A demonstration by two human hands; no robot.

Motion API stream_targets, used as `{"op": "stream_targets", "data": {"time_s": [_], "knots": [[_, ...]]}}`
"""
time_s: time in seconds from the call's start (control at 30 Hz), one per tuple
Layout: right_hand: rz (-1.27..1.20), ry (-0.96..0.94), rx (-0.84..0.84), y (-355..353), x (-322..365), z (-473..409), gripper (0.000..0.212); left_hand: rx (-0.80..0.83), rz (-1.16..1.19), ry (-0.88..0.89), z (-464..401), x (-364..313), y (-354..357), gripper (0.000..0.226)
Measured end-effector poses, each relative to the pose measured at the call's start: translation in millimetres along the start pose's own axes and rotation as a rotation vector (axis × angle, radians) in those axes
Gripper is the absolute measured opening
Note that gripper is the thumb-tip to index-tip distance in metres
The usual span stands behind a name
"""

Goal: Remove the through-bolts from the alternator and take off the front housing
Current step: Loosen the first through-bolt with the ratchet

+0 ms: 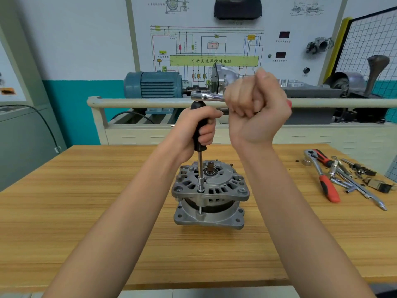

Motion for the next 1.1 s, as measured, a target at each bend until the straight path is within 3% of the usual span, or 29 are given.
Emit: {"op": "stream_targets", "data": {"time_s": [0.13, 0.27, 0.43, 0.57, 0.63, 0.7, 0.87, 1.0, 1.1], "knots": [[-0.318, 0.25, -0.14, -25.8, -22.6, -10.1, 0.051, 0.095, -0.014, -0.061, 2.6, 1.8, 3.2, 0.035], [-0.373, 0.272, -0.21, -31.0, -28.7, -10.8, 0.049, -0.025, -0.023, -0.065, 1.2, 3.1, -1.7, 0.048], [-0.084, 0.072, -0.046, -4.0, -8.3, -2.0, 0.053, -0.25, -0.085, 0.038, 3.7, -3.0, -10.7, 0.047], [0.272, -0.216, -0.006, 19.7, 14.1, 19.0, 0.036, -0.393, -0.154, 0.089, 8.6, -7.8, -11.8, 0.038], [0.345, -0.262, -0.008, 24.6, 17.7, 24.8, 0.035, -0.422, -0.201, 0.118, 10.2, -9.8, -11.4, 0.034], [0.298, -0.221, -0.011, 21.7, 17.3, 22.3, 0.041, -0.388, -0.192, 0.127, 9.3, -8.8, -10.8, 0.036], [-0.086, 0.014, -0.014, 0.9, 5.6, 3.0, 0.051, -0.107, -0.127, 0.064, 7.1, -5.7, -3.2, 0.045], [-0.296, 0.218, -0.116, -16.8, -15.3, -6.9, 0.05, 0.087, -0.039, -0.004, 9.7, -3.6, 3.7, 0.044], [-0.49, 0.305, -0.235, -30.1, -29.0, -8.9, 0.049, 0.058, -0.096, 0.001, 9.3, -0.3, 3.9, 0.048]]}}
Point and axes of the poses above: each hand's wrist, its own z-axis away from the middle knuckle, its own y-axis out of the palm, x = y × z, the point moved 9 cm from there along -z, towards the middle knuckle, and after that the axes turned 6 degrees about z, right-handed, at the moved point
